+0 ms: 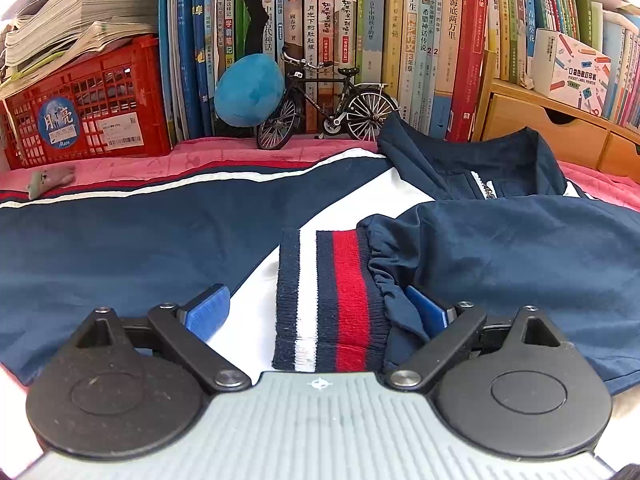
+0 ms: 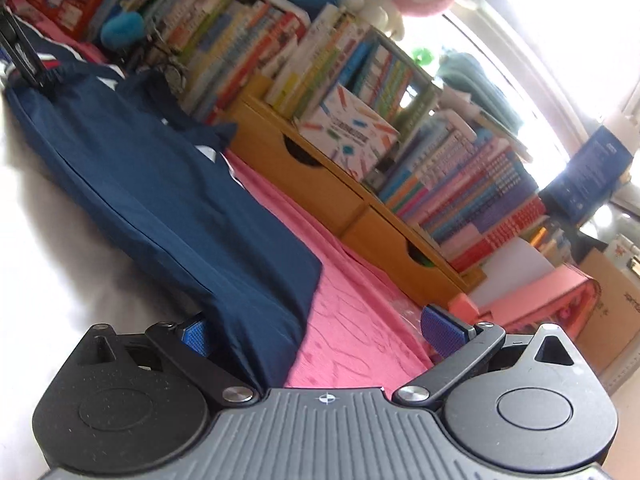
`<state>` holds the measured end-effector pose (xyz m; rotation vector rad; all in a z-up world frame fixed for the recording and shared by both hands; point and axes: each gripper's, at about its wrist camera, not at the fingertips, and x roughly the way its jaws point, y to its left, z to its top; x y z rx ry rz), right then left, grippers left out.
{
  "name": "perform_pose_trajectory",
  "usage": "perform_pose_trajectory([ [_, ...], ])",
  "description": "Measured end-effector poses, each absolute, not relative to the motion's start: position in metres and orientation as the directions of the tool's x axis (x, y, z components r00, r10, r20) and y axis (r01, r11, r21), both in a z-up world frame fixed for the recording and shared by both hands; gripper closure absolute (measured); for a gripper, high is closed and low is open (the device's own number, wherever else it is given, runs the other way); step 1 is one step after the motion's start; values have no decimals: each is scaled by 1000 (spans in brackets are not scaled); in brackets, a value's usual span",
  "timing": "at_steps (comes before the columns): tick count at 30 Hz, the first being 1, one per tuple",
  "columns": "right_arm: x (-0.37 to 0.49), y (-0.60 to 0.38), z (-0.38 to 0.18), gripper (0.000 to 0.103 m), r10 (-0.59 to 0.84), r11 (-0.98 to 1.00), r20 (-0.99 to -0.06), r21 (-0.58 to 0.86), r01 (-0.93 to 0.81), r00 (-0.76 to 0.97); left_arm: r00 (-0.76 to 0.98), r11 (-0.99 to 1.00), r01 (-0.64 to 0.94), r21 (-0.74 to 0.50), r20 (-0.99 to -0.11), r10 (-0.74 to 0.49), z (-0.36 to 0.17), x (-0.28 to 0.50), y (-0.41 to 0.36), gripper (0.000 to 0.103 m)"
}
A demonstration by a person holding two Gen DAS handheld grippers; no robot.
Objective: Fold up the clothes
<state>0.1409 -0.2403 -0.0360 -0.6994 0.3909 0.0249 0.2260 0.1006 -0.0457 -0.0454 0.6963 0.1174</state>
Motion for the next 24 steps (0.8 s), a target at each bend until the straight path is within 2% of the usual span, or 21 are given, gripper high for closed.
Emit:
perform_pose_trajectory([
  [3,145,-239,-44,1,-129,749,-360,-646,-147,924,760,992,-125,-4,-643,93,-46,227,101,6],
  [6,153,-260,-57,1,-250,710,-340,-701,-67,907,759,993,-119,-7,-645,86,-46,227,101,6],
  [7,153,-277,-54,0,-236,753,-355,-655,-60,904,759,994,-112,-10,-647,79,-46,227,102,0],
  [9,157,-299,-47,1,-190,849,-457,-521,-88,869,756,995,-97,-5,-651,71,-47,228,100,0],
  [10,156,-301,-45,1,-188,865,-464,-496,-78,865,755,996,-94,0,-652,71,-47,228,100,0],
  [13,152,-284,-51,1,-230,803,-406,-592,-63,884,754,995,-96,-2,-653,72,-47,228,100,0],
  [15,150,-278,-55,8,-237,800,-398,-597,-54,886,754,995,-97,-2,-653,72,-48,229,101,0],
  [16,149,-278,-55,16,-231,813,-409,-580,-57,883,754,995,-97,-2,-653,72,-48,229,101,0],
  [18,146,-277,-55,26,-215,823,-423,-564,-70,880,754,995,-97,-1,-653,73,-48,229,101,0],
  [20,142,-271,-56,49,-189,827,-443,-553,-101,876,754,995,-97,0,-653,73,-47,229,101,0],
  [21,139,-268,-56,56,-177,829,-453,-547,-115,874,754,995,-97,1,-653,74,-47,229,101,0],
  [23,133,-259,-58,79,-165,814,-451,-565,-138,877,754,995,-97,1,-653,74,-47,229,101,0],
  [24,130,-255,-60,82,-159,805,-450,-575,-149,879,754,995,-97,1,-653,74,-47,229,101,0],
])
